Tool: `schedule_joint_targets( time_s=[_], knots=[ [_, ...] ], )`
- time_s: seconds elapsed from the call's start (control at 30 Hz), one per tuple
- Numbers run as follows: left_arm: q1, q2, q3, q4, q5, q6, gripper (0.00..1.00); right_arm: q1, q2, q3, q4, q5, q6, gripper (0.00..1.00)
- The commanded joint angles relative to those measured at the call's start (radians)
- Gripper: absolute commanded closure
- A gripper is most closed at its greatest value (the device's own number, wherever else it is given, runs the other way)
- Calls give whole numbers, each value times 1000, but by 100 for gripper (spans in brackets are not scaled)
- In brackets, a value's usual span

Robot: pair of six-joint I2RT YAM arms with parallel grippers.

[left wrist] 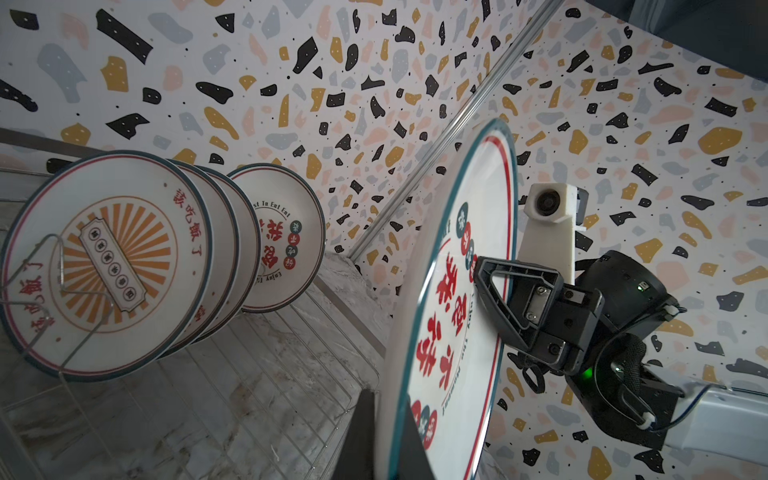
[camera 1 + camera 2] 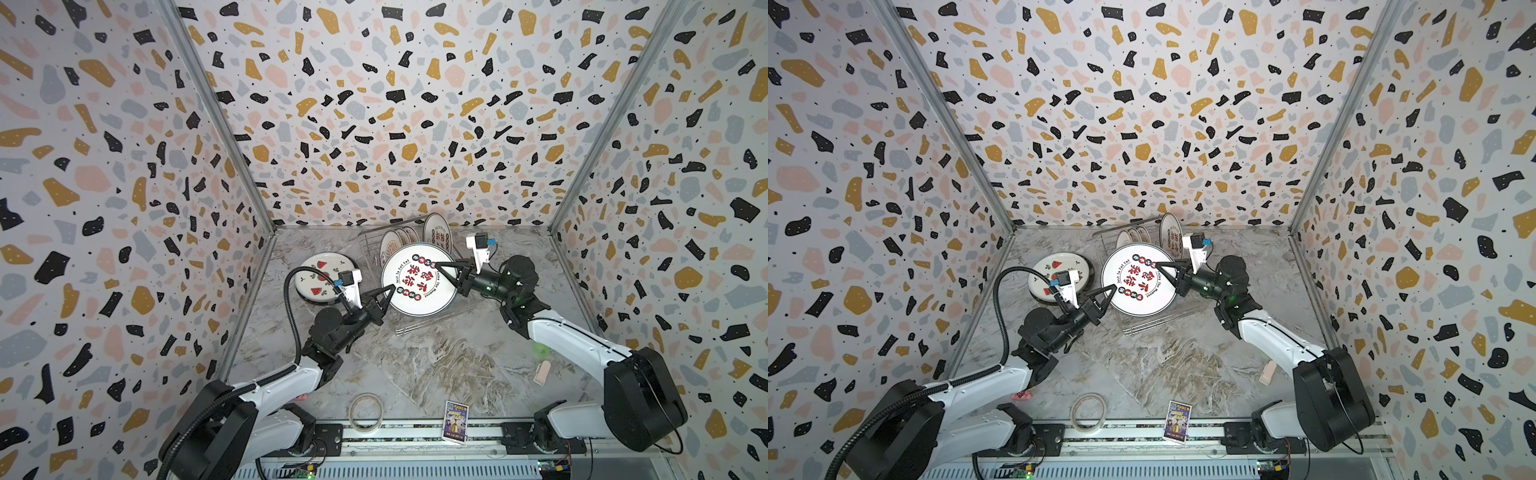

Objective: Unload the plates from the dish rack
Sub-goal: 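Bring the plate to the left gripper and grasp its rim with it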

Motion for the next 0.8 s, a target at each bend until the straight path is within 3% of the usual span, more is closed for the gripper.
schedule_joint_targets(
  time_s=[0.0, 0.13, 0.47, 0.63, 0.77],
  knots=[
    [-11, -18, 37, 50, 51, 33, 100, 11, 25, 45, 13, -3, 5, 100],
    [-11, -26, 34, 36, 28, 31, 100, 19, 42, 57, -17, 16, -15, 98],
    [-11, -100, -11, 23, -74, -4, 100, 28, 23, 70, -149, 216, -86, 68],
    [-11, -155, -27, -13, -126, 3, 100, 35, 16, 74, -182, 279, -108, 67],
    [-10, -180, -23, -55, -148, -1, 100, 45, -7, 70, -215, 380, -124, 51]
  ],
)
